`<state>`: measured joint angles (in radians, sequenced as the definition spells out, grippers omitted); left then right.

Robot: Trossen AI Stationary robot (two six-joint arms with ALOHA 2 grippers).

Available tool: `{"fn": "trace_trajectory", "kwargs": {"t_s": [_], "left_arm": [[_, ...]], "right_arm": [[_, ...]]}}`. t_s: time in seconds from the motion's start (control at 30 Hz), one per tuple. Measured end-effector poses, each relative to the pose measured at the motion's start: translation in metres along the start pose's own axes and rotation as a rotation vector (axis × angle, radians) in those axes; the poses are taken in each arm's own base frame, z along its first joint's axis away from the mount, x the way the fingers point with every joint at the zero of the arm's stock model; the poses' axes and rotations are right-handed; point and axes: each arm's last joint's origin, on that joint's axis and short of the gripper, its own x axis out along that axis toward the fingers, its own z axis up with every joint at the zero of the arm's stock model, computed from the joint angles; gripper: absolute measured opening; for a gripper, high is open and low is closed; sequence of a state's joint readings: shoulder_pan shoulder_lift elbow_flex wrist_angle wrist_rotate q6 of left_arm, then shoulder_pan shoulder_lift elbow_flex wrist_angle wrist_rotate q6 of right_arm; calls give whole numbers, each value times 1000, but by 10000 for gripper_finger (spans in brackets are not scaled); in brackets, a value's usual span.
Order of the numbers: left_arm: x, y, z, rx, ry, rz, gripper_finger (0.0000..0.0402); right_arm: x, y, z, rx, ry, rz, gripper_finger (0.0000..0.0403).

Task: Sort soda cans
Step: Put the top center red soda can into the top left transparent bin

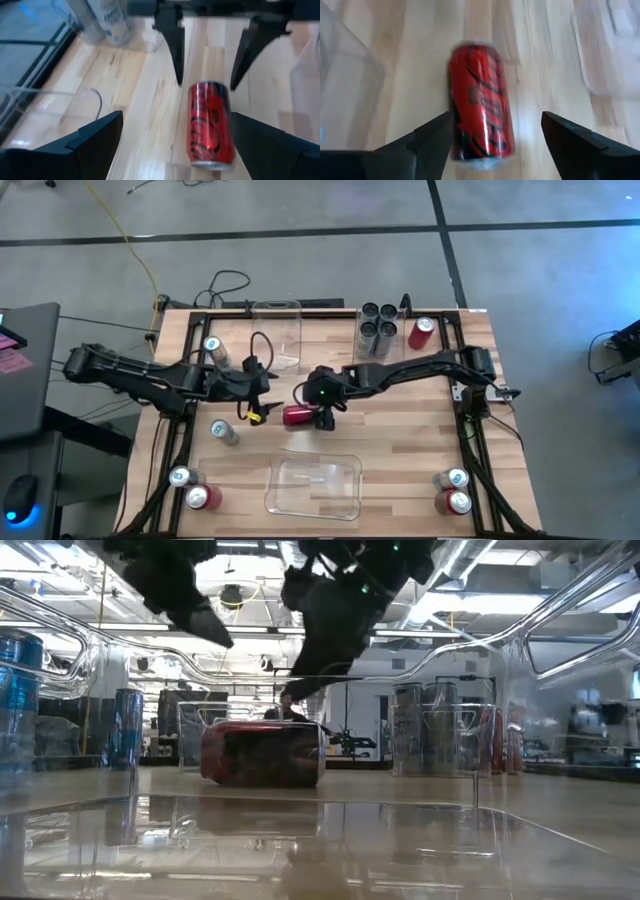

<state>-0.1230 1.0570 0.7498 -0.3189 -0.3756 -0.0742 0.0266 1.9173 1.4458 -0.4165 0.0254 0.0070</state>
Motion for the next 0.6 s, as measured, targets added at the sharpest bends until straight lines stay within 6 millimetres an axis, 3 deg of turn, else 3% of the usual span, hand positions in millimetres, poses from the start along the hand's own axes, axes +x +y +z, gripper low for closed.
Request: {"fn": "trace_trajectory", "kwargs": {"t_s": [0.17, 0.3, 0.43, 0.6], "left_arm": [[15, -5, -10, 14, 103, -1, 355], [28, -10, -19, 39, 192, 5, 355], [39, -14, -23, 44, 227, 13, 355], [45, -17, -21, 32, 192, 13, 355]], "right_arm": [[-4, 2, -6, 27, 67, 2, 356], [-27, 9, -14, 24, 175, -32, 362], [-66, 20, -10, 13, 147, -108, 351], [-139, 37, -4, 7, -63, -172, 332]]}}
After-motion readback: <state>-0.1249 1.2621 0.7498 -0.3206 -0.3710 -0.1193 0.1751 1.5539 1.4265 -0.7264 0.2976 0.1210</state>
